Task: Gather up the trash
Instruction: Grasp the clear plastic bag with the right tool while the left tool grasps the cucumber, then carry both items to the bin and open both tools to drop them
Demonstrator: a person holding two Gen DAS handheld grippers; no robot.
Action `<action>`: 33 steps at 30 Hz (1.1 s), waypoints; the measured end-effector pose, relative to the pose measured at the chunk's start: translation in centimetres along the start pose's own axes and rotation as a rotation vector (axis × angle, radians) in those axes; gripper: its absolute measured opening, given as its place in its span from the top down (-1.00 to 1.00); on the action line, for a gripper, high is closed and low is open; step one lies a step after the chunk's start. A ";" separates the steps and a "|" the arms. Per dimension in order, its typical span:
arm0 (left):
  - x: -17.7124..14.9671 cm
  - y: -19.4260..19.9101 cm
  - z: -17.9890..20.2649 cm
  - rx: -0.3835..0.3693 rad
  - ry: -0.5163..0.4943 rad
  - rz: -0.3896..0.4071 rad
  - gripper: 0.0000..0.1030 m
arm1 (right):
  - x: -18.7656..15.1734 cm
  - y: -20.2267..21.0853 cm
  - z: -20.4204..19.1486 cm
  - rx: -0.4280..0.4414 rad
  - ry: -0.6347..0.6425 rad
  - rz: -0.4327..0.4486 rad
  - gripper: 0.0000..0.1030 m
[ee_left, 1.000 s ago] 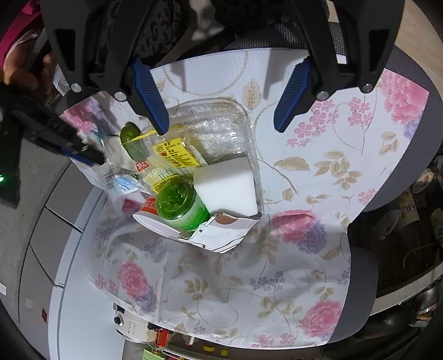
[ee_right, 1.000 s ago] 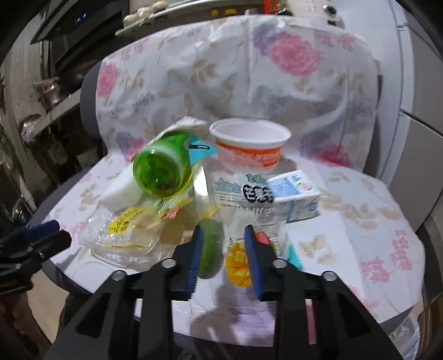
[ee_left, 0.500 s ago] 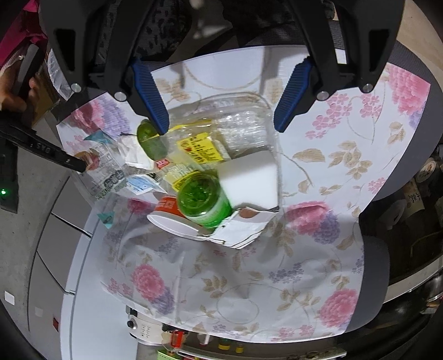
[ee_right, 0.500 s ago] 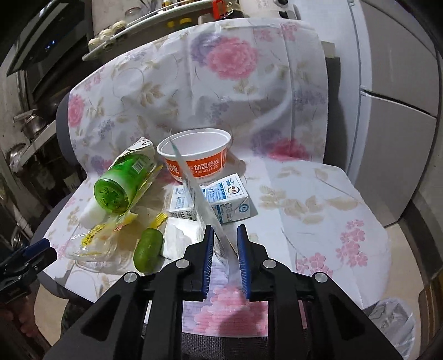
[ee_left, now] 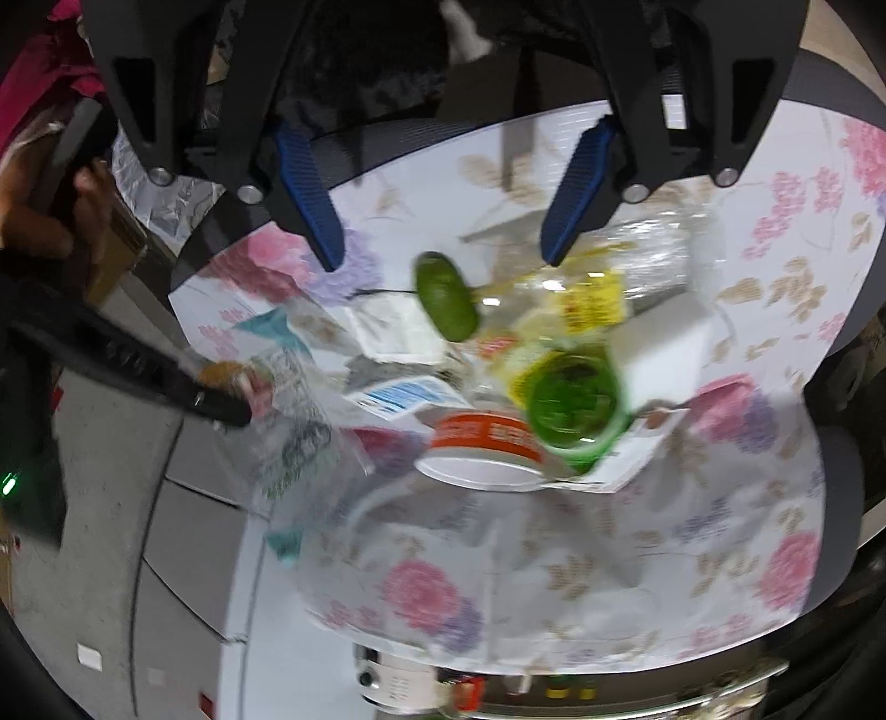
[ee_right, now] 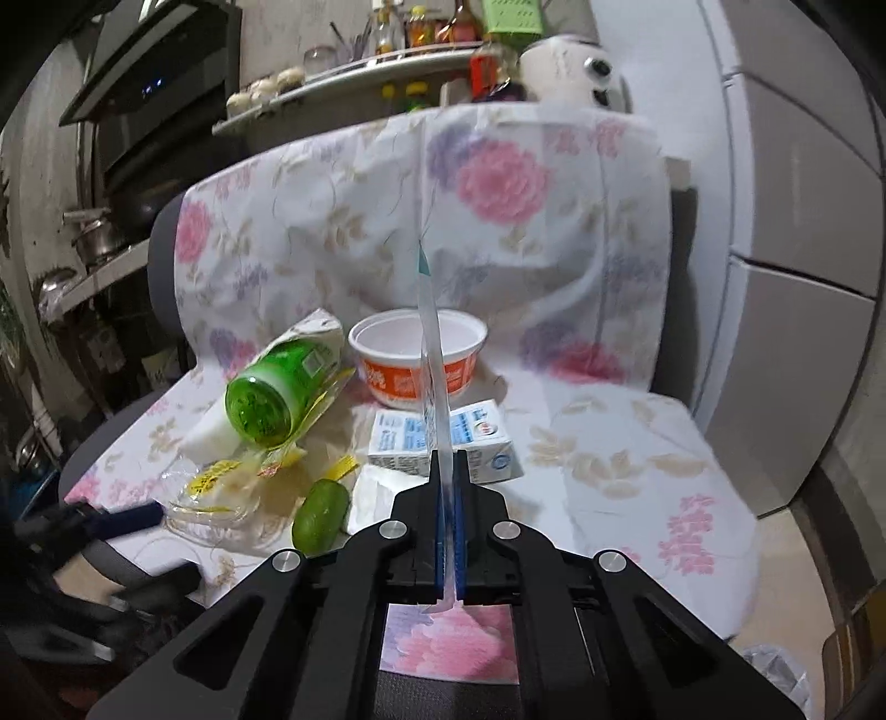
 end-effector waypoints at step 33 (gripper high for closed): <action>-1.4 -4.5 2.1 -0.010 0.084 -0.016 0.39 | -2.8 2.9 4.7 -0.031 -0.165 -0.037 0.94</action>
Point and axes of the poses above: each gripper's, at about its wrist camera, not at the fingertips, and y roughly against the way its jaws point, z to its right, x to its top, the point moved 6 cm from there along -y, roughly the way its jaws point, and after that the axes turned 11 degrees about z, right-handed, at the moved point
